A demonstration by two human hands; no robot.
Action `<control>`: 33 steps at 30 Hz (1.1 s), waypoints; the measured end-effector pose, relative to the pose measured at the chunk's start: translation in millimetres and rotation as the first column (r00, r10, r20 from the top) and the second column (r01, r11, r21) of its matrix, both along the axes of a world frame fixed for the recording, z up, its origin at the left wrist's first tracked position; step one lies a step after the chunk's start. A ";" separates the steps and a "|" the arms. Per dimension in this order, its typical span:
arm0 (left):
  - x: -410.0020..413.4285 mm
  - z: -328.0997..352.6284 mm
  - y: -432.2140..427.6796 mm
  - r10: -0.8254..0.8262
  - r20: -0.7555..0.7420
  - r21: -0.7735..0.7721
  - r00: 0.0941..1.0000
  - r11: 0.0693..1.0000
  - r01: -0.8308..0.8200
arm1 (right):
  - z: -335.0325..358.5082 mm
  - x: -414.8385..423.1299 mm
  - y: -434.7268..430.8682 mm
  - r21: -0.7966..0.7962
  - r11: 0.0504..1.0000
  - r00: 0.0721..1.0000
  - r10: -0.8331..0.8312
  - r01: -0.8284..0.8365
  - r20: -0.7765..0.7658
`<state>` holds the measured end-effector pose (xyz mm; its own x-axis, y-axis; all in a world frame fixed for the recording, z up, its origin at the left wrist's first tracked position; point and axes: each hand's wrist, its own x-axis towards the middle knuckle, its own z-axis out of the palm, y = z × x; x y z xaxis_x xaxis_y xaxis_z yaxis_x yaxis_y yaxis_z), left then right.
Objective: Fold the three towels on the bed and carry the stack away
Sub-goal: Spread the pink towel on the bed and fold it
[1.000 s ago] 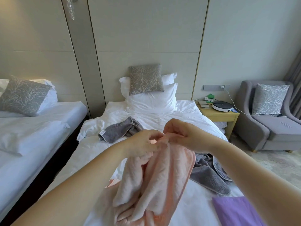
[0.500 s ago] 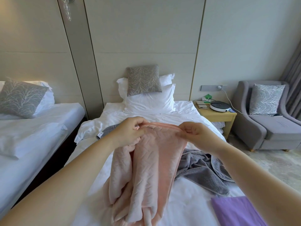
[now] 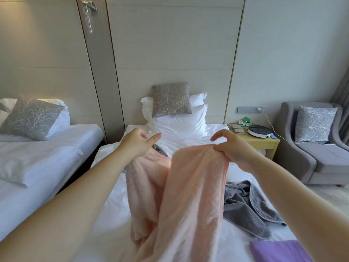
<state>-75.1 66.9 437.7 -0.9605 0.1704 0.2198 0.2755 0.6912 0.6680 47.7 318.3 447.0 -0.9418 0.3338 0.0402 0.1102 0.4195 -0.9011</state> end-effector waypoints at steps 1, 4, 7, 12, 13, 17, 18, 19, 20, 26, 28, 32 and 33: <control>0.2 -5.3 -2.7 0.053 0.055 0.029 0.997 0.998 -0.055 | -6.9 -0.7 -1.5 -0.051 0.998 0.999 -0.033 0.032 -0.005; 6.4 -5.9 -4.8 0.002 0.230 0.158 0.973 0.987 -0.039 | -18.1 -1.9 -3.7 -0.243 0.968 0.998 -0.066 0.059 -0.020; 12.6 -5.0 -2.1 -0.198 0.357 0.366 0.913 0.929 0.059 | -19.0 -1.6 -6.6 -0.384 0.923 0.999 0.025 -0.032 -0.023; 22.9 1.1 -1.8 -0.412 0.428 0.527 0.804 0.837 0.149 | -16.9 1.3 -18.2 -0.414 0.856 0.944 0.328 -0.310 -0.029; 24.3 2.1 -0.9 -0.439 0.430 0.543 0.789 0.824 0.162 | -17.5 2.0 -21.8 -0.375 0.845 0.914 0.405 -0.381 -0.018; 37.6 2.9 5.9 -0.465 0.340 0.510 0.817 0.821 0.256 | -19.0 2.7 -37.6 -0.149 0.888 0.899 0.437 -0.435 -0.026; 42.0 2.5 8.1 -0.472 0.301 0.497 0.829 0.819 0.286 | -18.2 2.3 -40.8 -0.072 0.910 0.913 0.406 -0.408 -0.045; 46.2 1.8 10.4 -0.476 0.263 0.478 0.839 0.820 0.316 | -17.3 1.4 -43.4 0.004 0.922 0.920 0.385 -0.386 -0.068; 50.8 1.1 12.5 -0.482 0.234 0.461 0.845 0.820 0.340 | -16.7 0.7 -45.4 0.073 0.928 0.924 0.371 -0.365 -0.096; 70.6 -0.1 23.6 -0.508 0.118 0.373 0.854 0.819 0.436 | -16.8 -4.7 -53.2 0.218 0.956 0.928 0.252 -0.196 -0.273; 70.6 -0.8 25.1 -0.478 0.050 0.222 0.877 0.862 0.456 | -17.6 -5.9 -54.3 0.138 0.962 0.926 0.265 -0.236 -0.269; 64.2 7.3 20.3 -0.507 0.009 0.133 0.862 0.855 0.502 | -21.2 -6.1 -50.9 -0.036 0.918 0.897 0.377 -0.395 -0.229; 59.6 12.0 16.1 -0.520 0.017 0.151 0.854 0.846 0.512 | -24.0 -5.9 -49.1 -0.059 0.893 0.882 0.427 -0.446 -0.197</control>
<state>-15.5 83.0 449.7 -0.7533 0.6172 0.2270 0.5275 0.3610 0.7691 41.7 269.1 422.9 -0.9737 -0.0987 0.2055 -0.2259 0.2958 -0.9281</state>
